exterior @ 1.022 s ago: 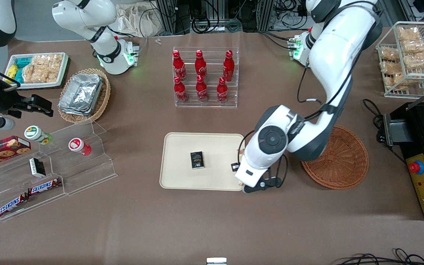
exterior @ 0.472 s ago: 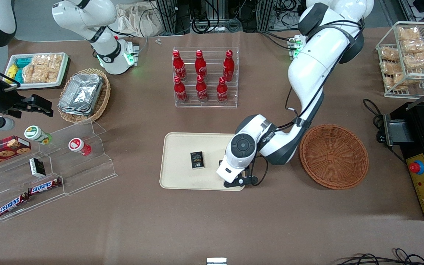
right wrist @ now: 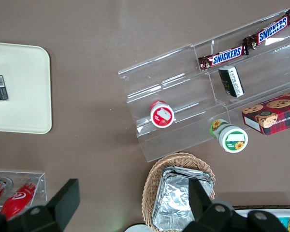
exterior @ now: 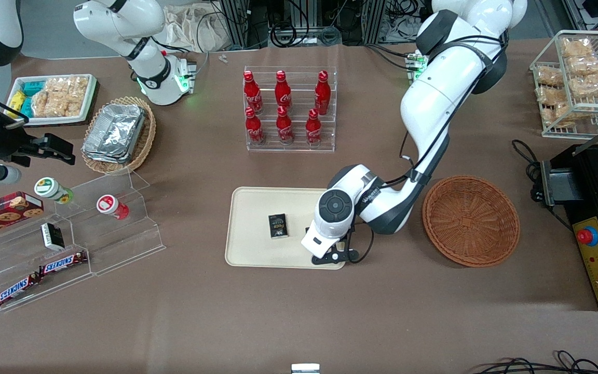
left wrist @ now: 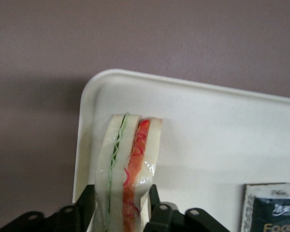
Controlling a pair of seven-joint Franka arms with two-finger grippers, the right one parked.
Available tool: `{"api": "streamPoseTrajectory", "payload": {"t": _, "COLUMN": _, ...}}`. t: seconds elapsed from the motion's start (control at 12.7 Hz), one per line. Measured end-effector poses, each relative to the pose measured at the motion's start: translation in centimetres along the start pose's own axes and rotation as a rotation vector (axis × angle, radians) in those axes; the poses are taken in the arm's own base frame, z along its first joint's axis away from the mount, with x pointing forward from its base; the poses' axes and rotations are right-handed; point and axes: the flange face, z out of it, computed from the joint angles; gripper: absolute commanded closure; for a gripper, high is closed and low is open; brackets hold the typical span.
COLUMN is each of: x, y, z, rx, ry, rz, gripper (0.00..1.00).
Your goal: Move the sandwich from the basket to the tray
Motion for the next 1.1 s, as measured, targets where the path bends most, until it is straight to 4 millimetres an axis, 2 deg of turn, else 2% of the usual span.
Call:
{"api": "streamPoseTrajectory", "payload": {"t": 0.08, "x": 0.6, "y": -0.1, "z": -1.5, "rx": -0.011, "ry": 0.023, "rz": -0.013, "gripper": 0.0}}
{"api": "streamPoseTrajectory", "payload": {"t": 0.24, "x": 2.8, "y": -1.8, "z": -6.4, "rx": -0.03, "ry": 0.081, "rz": -0.058, "gripper": 0.0}}
{"api": "streamPoseTrajectory", "payload": {"t": 0.31, "x": 4.1, "y": -3.6, "z": -9.4, "rx": -0.023, "ry": 0.1, "rz": -0.089, "gripper": 0.0}}
{"api": "streamPoseTrajectory", "payload": {"t": 0.47, "x": 6.5, "y": -8.8, "z": -15.7, "rx": 0.005, "ry": 0.107, "rz": -0.168, "gripper": 0.0}}
{"api": "streamPoseTrajectory", "payload": {"t": 0.63, "x": 7.6, "y": -13.3, "z": -20.9, "rx": 0.01, "ry": 0.127, "rz": -0.228, "gripper": 0.0}}
{"api": "streamPoseTrajectory", "payload": {"t": 0.79, "x": 7.2, "y": -16.5, "z": -24.1, "rx": 0.021, "ry": 0.143, "rz": -0.263, "gripper": 0.0}}
{"api": "streamPoseTrajectory", "payload": {"t": 1.1, "x": 5.2, "y": -21.9, "z": -28.2, "rx": 0.029, "ry": 0.065, "rz": -0.192, "gripper": 0.0}}
